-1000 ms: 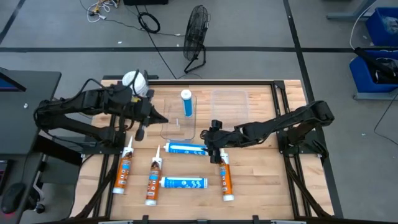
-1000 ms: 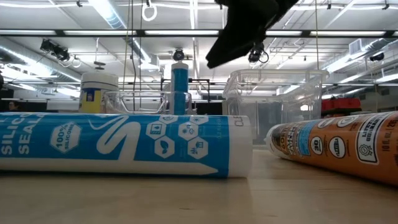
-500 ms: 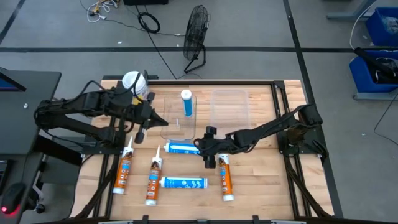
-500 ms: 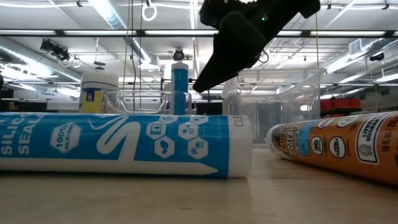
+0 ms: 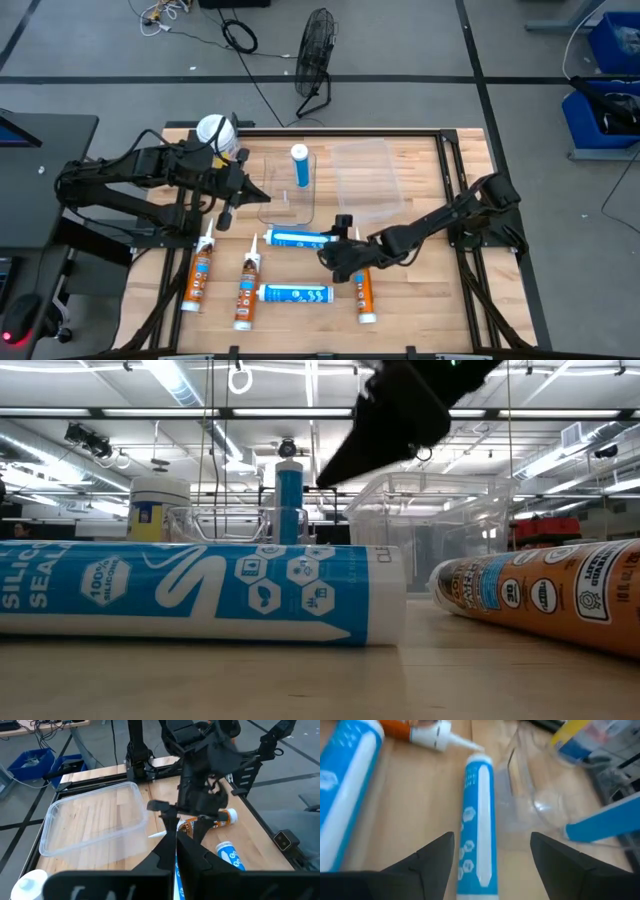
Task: Pick & place silicon tubes, Sealant and Lysol wipes
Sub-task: Put the top blue sealant into the left transparent bin
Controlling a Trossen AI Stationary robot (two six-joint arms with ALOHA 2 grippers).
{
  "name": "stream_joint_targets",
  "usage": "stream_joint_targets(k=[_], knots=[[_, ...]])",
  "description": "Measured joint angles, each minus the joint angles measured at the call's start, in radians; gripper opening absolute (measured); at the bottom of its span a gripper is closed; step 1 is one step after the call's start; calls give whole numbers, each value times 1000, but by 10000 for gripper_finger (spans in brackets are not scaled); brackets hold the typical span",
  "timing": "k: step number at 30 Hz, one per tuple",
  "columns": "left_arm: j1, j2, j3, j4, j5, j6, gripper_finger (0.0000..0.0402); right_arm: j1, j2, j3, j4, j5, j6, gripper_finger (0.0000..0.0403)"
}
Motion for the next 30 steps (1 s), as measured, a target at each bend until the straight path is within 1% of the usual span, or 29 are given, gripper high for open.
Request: stream_joint_targets(k=[2, 6, 11, 14, 19, 26, 30], knots=[[0, 0, 0, 0, 0, 0, 18, 19, -1, 28, -13, 4, 9, 268], [0, 0, 0, 0, -5, -1, 18, 52, 15, 77, -20, 0, 79, 268], [0, 0, 0, 0, -8, 0, 18, 64, 109, 117, -48, 12, 92, 268], [0, 0, 0, 0, -8, -7, 18, 45, 159, 145, -76, 6, 101, 268], [0, 0, 0, 0, -8, -26, 18, 0, 208, 176, -146, 3, 168, 268], [0, 0, 0, 0, -8, -26, 18, -30, 216, 180, -183, -5, 197, 268], [0, 0, 0, 0, -8, -26, 18, -47, 230, 182, -184, -46, 209, 268]])
